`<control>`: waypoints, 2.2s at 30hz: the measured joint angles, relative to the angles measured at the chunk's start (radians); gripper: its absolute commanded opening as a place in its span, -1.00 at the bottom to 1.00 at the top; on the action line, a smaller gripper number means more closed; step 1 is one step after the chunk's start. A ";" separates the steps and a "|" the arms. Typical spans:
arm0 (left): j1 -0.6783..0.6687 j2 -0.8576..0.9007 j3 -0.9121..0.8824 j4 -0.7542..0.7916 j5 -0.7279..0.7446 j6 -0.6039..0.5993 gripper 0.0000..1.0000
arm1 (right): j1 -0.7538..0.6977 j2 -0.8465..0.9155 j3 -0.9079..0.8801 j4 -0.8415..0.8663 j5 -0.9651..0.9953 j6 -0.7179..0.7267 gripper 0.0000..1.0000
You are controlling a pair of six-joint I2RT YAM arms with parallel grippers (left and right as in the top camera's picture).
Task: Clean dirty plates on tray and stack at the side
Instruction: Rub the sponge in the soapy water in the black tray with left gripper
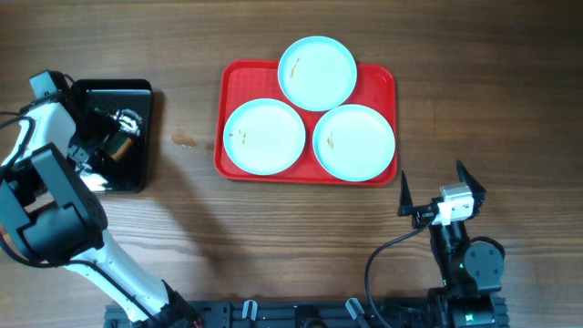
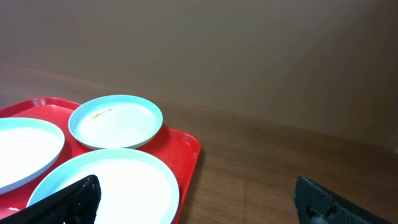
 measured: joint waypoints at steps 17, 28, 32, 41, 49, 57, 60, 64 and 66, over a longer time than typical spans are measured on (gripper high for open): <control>0.001 0.008 0.000 0.007 -0.002 0.006 0.79 | 0.000 0.000 0.000 0.000 0.000 0.000 1.00; 0.001 -0.008 0.000 -0.060 -0.001 0.005 0.41 | 0.000 0.000 0.000 0.000 0.000 0.000 1.00; 0.001 -0.008 0.000 -0.073 0.011 -0.004 -0.68 | 0.000 0.000 0.000 0.000 0.000 0.000 1.00; 0.001 -0.008 0.000 -0.083 0.022 0.003 0.74 | 0.000 0.000 0.000 0.000 0.000 0.000 0.99; 0.001 -0.010 0.000 -0.055 0.024 0.000 1.00 | 0.000 0.000 0.000 0.000 0.000 0.000 0.99; 0.001 -0.010 0.000 0.030 0.019 0.000 0.76 | 0.000 0.000 0.000 0.000 0.000 0.000 0.99; 0.001 -0.010 0.000 0.049 -0.001 0.002 0.29 | 0.000 0.000 0.000 0.000 0.000 0.000 0.99; 0.001 -0.010 0.000 0.056 -0.027 0.003 0.01 | 0.000 0.000 0.000 0.000 0.000 0.000 1.00; 0.001 -0.010 0.000 0.056 -0.039 0.006 -0.62 | 0.000 0.000 0.000 0.000 0.000 0.000 1.00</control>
